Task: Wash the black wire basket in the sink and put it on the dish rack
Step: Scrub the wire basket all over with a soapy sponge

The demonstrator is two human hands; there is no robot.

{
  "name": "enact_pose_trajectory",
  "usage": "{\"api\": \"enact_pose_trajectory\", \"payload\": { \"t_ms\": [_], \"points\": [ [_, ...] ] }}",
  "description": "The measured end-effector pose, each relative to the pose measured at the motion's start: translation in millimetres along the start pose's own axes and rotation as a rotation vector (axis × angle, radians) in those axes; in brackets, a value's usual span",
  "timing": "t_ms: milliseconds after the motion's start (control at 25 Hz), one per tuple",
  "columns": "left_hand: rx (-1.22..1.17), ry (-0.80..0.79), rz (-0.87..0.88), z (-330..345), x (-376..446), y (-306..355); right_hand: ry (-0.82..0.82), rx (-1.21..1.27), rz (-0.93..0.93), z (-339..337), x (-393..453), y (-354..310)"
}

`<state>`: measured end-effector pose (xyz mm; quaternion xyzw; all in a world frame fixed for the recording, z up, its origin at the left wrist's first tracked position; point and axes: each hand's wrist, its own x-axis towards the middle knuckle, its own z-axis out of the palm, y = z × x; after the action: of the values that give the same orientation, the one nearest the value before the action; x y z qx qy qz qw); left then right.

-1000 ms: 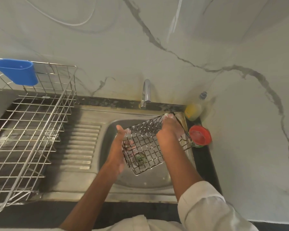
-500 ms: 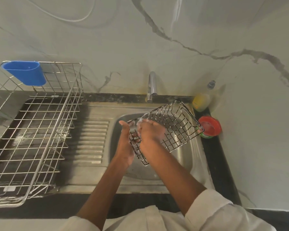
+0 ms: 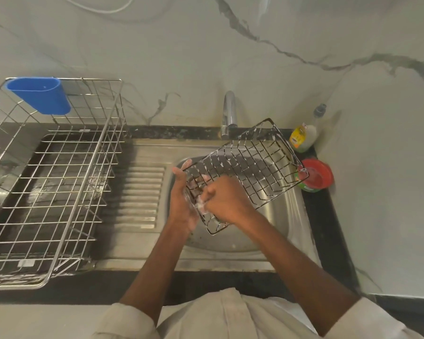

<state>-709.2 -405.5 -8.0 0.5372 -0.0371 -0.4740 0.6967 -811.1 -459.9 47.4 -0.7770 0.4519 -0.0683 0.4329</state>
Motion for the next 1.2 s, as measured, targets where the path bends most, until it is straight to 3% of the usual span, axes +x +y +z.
{"api": "enact_pose_trajectory", "payload": {
  "t_ms": [200, 400, 560, 680, 760, 880, 1040, 1080, 1200],
  "points": [
    [-0.055, -0.081, -0.009, 6, -2, -5, 0.313, 0.329, 0.079, 13, 12, -13],
    [0.008, -0.090, 0.041, 14, -5, 1, 0.056, 0.103, -0.016, -2, 11, 1],
    [0.086, -0.103, 0.055, 20, -5, -2, 0.191, -0.167, -0.045, -4, 18, 8],
    [0.092, -0.134, 0.109, 19, -2, -2, 0.033, -0.287, -0.043, -1, 14, 24],
    [0.054, -0.158, 0.140, 18, 0, -1, -0.033, -0.301, 0.031, 1, 10, 34],
    [0.029, -0.176, 0.168, 19, 0, -2, 0.003, -0.285, 0.076, 1, 5, 29],
    [0.084, -0.148, 0.197, 16, 8, 1, -0.261, 0.003, 0.096, -20, 1, 26],
    [0.091, -0.130, 0.195, 18, 8, 2, -0.213, 0.005, 0.104, -23, 4, 27],
    [0.106, -0.118, 0.152, 23, 10, 1, 0.199, 0.005, 0.022, -14, 26, 18]
  ]
}}
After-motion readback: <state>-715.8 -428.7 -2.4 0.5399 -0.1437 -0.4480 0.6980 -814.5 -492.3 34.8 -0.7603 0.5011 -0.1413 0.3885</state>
